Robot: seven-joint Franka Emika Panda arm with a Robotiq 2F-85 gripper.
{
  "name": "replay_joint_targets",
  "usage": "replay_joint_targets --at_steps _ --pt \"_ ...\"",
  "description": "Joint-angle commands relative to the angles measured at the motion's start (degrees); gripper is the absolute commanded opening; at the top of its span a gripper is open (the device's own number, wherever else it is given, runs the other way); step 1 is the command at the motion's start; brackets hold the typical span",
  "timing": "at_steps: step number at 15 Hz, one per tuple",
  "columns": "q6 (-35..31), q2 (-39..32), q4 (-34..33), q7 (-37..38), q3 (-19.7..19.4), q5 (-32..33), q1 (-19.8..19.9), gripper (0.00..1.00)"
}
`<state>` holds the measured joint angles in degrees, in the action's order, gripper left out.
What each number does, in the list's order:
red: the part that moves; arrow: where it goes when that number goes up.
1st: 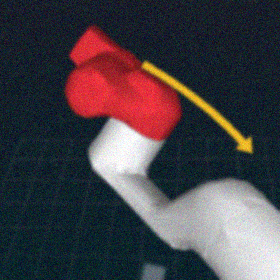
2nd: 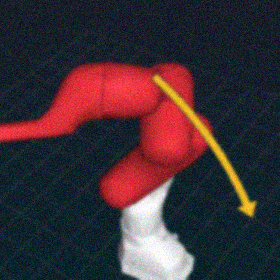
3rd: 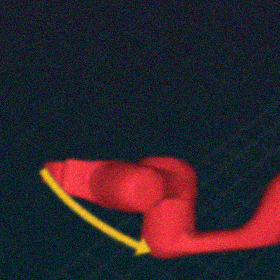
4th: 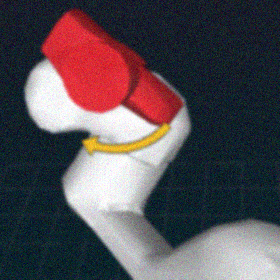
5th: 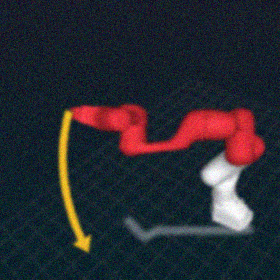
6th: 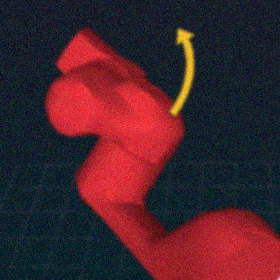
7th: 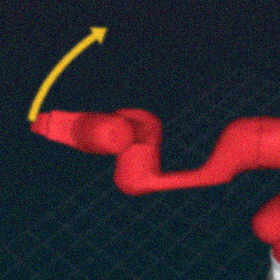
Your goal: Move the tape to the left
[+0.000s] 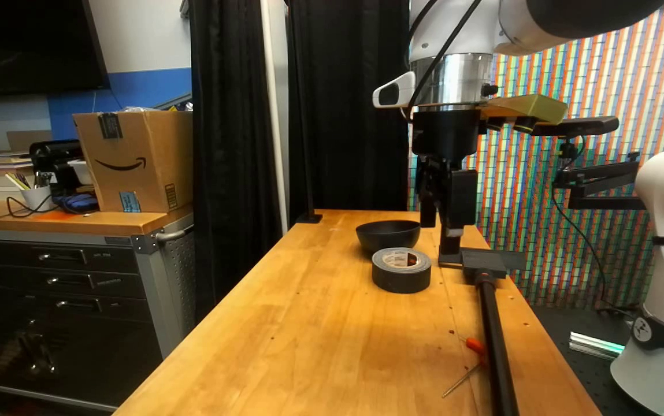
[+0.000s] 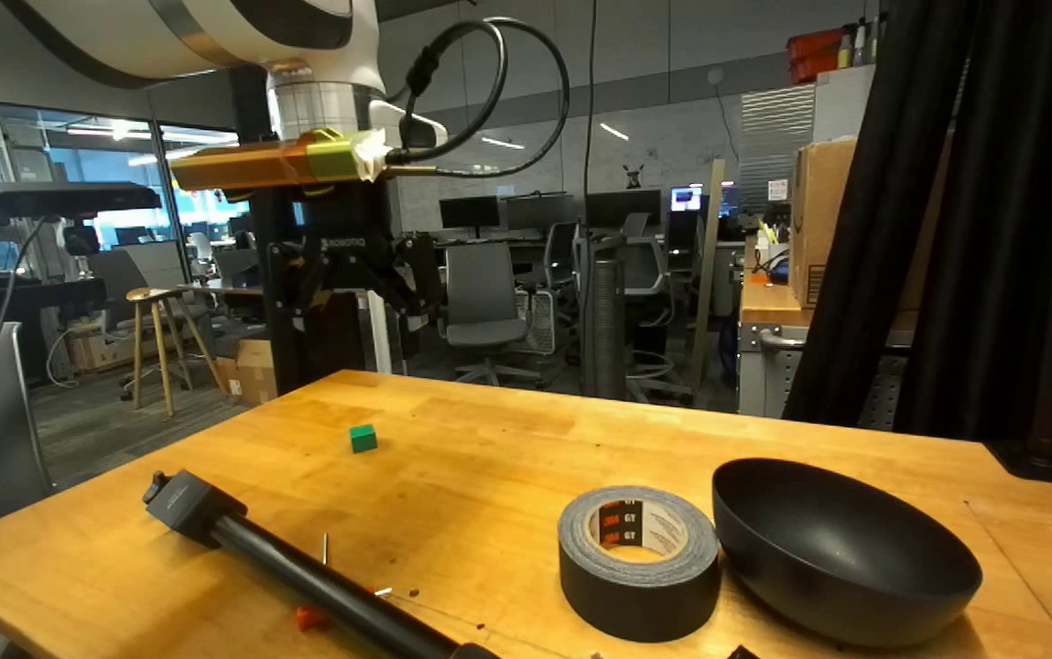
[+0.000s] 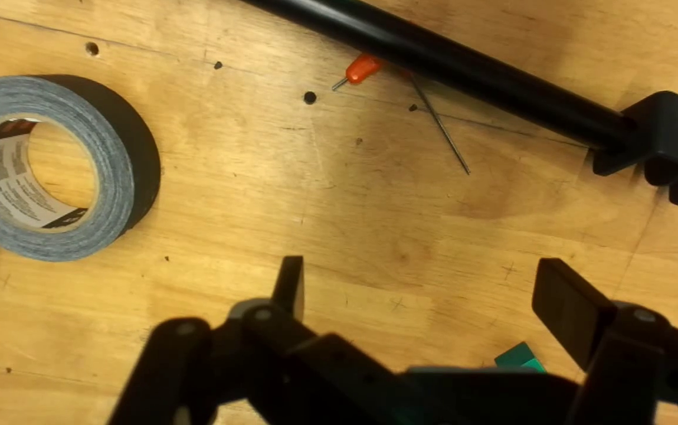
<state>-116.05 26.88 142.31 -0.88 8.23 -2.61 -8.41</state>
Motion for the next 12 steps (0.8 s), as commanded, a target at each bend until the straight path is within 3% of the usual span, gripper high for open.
replay_joint_targets --at_steps 1,7,12 --pt "0.11 -0.03 -0.09 0.12 -0.24 0.13 -0.27 1.00" --pt "-0.18 -0.05 0.18 -0.18 -0.66 0.54 0.18 1.00" --pt "0.15 0.79 0.61 -4.33 -5.21 2.55 2.97 1.00"
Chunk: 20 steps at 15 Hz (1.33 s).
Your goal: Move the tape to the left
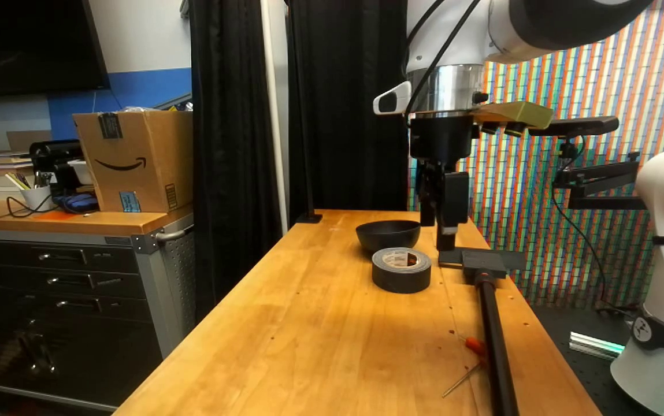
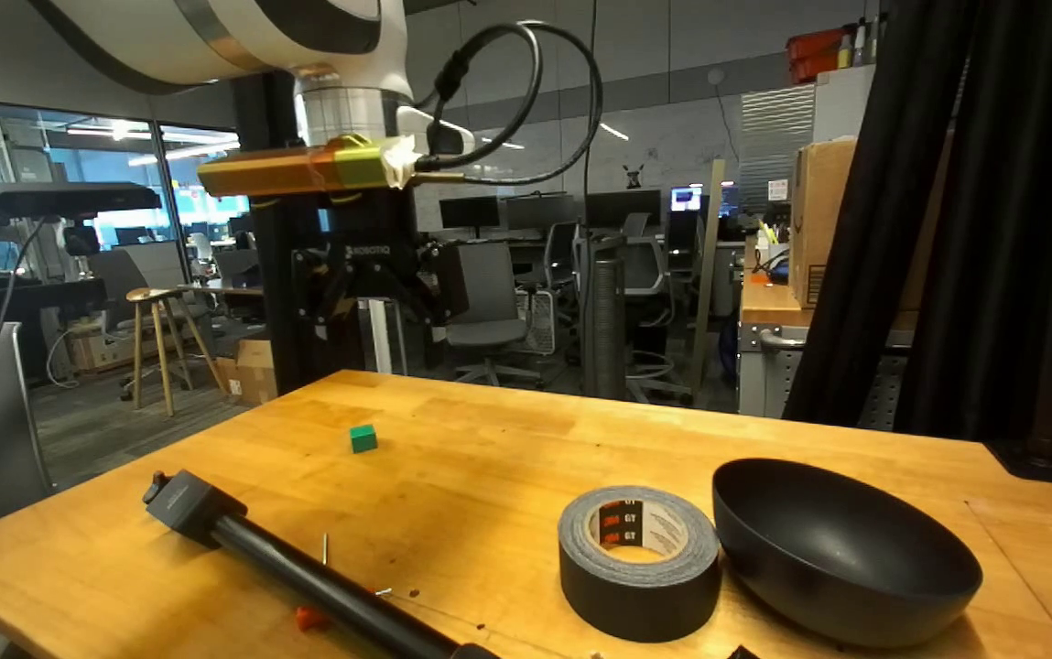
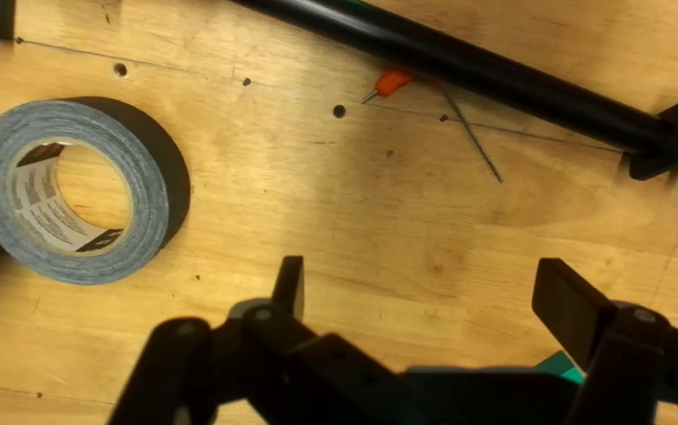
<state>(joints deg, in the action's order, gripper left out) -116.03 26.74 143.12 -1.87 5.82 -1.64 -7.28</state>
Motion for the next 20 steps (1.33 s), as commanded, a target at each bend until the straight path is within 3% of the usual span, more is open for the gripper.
replay_joint_targets --at_steps 1,10,20 --pt "0.03 0.78 -0.33 -4.60 -4.03 2.25 2.60 1.00" --pt "-0.94 -4.02 -4.41 -17.17 -13.39 3.24 7.90 1.00" --pt "-3.33 -12.13 -4.50 -17.46 -12.66 3.92 8.48 1.00"
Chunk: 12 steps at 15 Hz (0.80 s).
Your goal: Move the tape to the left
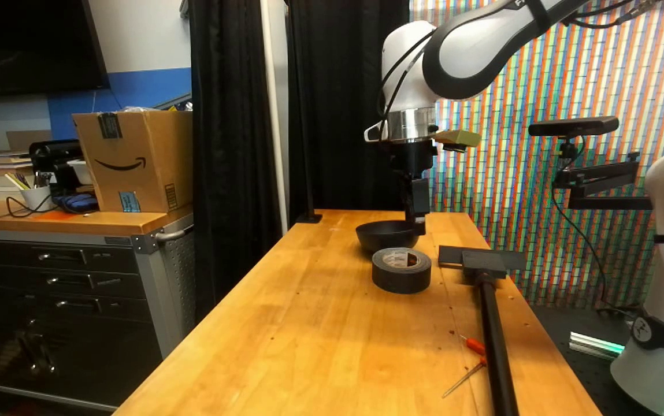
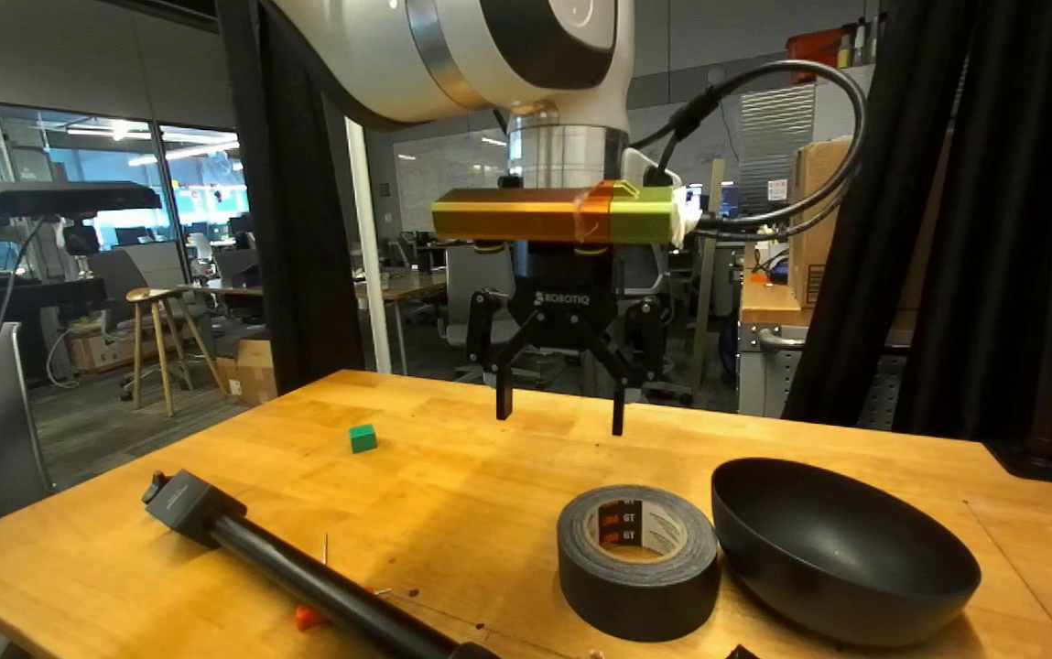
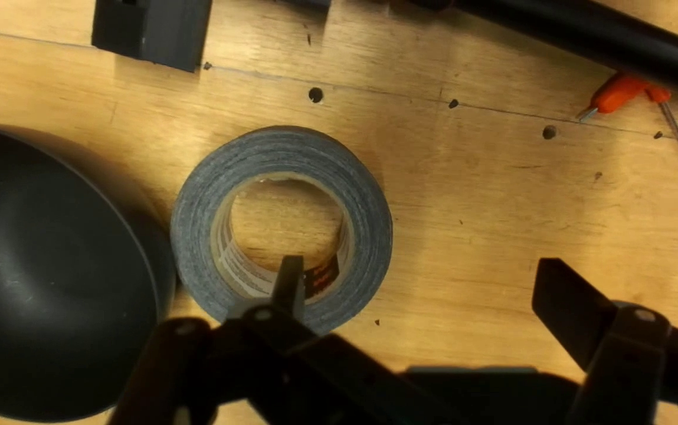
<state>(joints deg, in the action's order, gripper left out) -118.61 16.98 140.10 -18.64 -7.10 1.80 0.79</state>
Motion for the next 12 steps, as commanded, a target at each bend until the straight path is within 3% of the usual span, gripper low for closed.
replay_joint_targets --at_steps 1,12 --pt "-0.63 -2.56 -1.45 -0.99 0.26 0.27 0.38 1.00" --pt "-1.57 -8.86 -1.76 0.30 2.66 0.92 -0.09 1.00"
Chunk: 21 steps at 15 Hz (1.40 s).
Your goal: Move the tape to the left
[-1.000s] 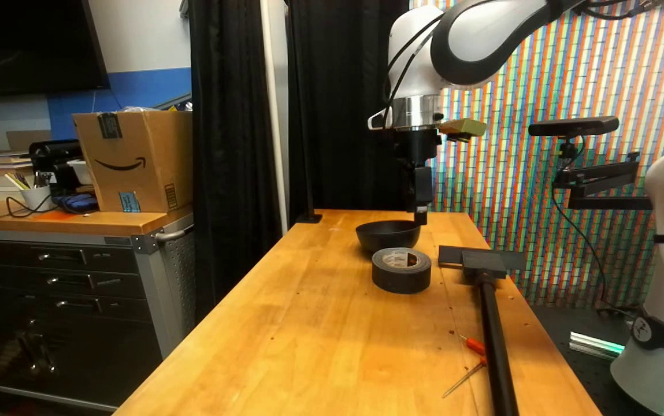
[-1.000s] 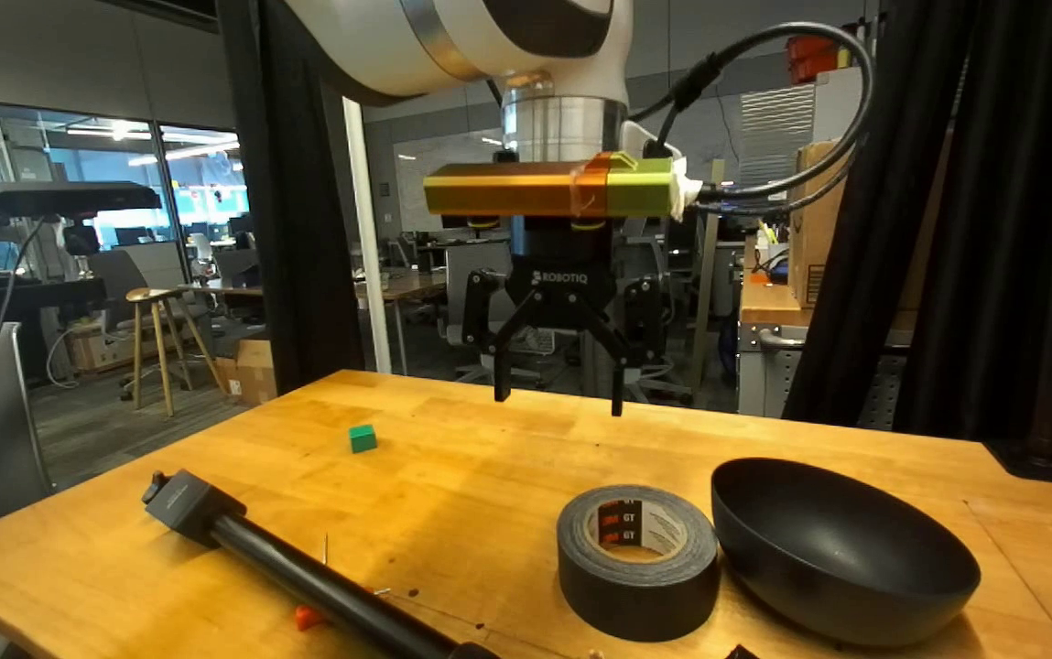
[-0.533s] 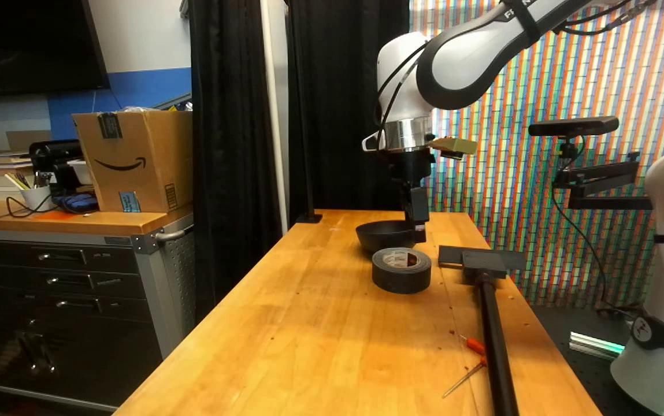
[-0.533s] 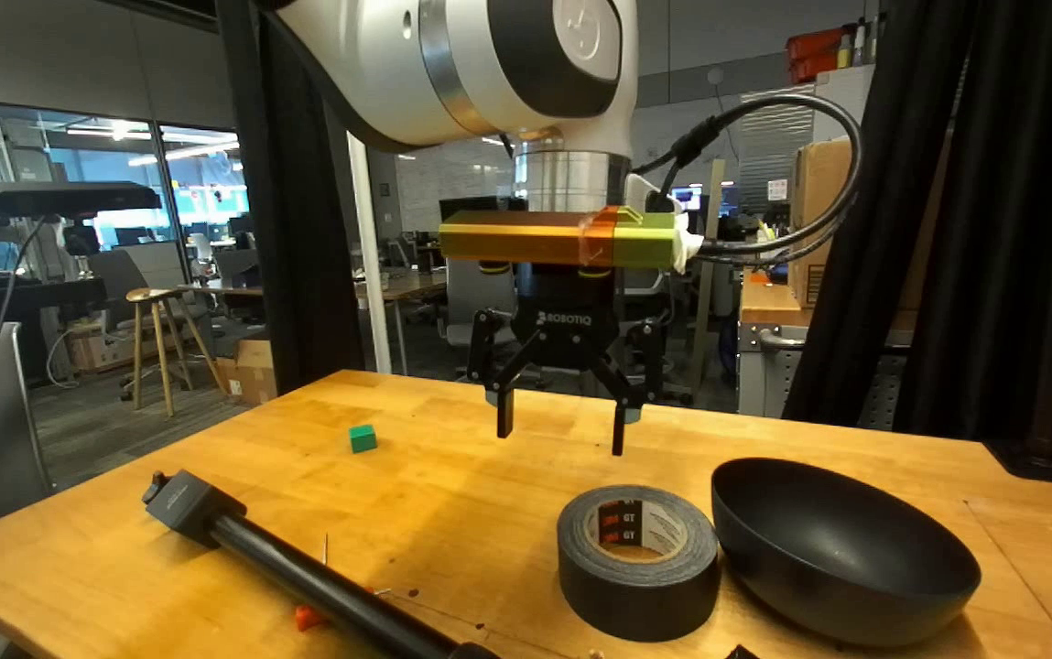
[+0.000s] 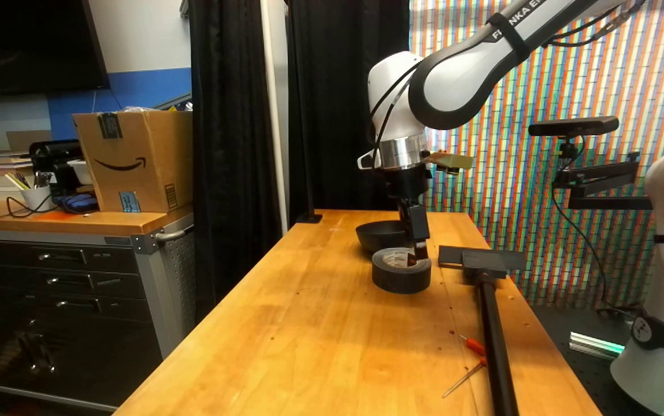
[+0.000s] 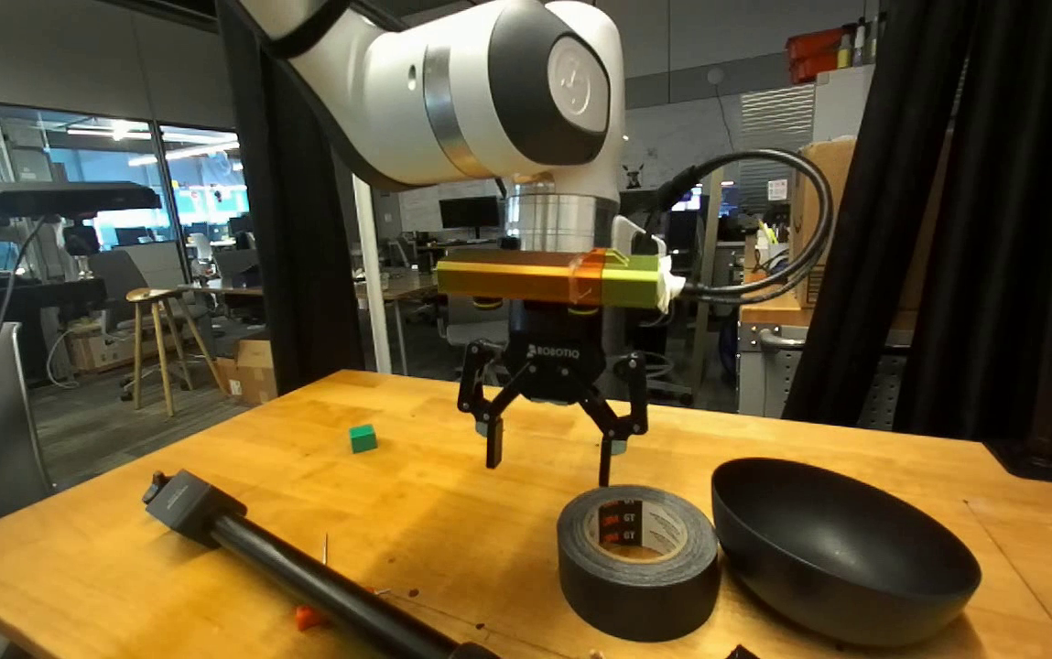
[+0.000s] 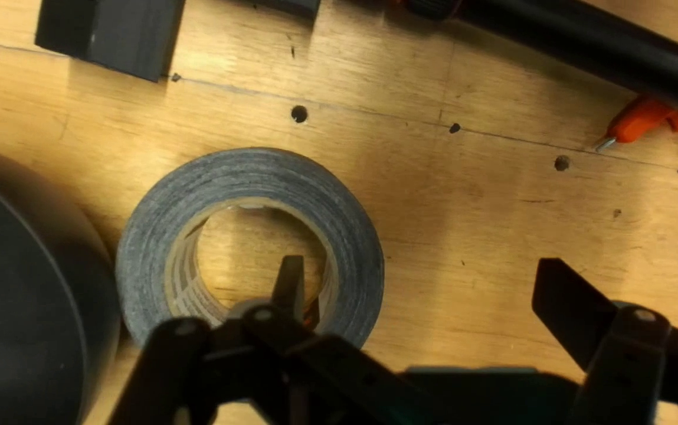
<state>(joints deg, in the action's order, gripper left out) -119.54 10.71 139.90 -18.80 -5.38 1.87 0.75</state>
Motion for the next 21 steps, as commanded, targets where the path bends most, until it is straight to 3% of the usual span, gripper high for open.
replay_joint_targets --at_steps 1,15,21 --pt "-0.63 -3.44 -1.74 0.09 1.06 0.47 -0.07 1.00" --pt "1.04 -5.67 -3.33 -18.56 -0.88 -6.32 1.38 1.00" --pt "0.13 -6.81 -2.98 -17.14 0.12 -4.88 1.11 1.00"
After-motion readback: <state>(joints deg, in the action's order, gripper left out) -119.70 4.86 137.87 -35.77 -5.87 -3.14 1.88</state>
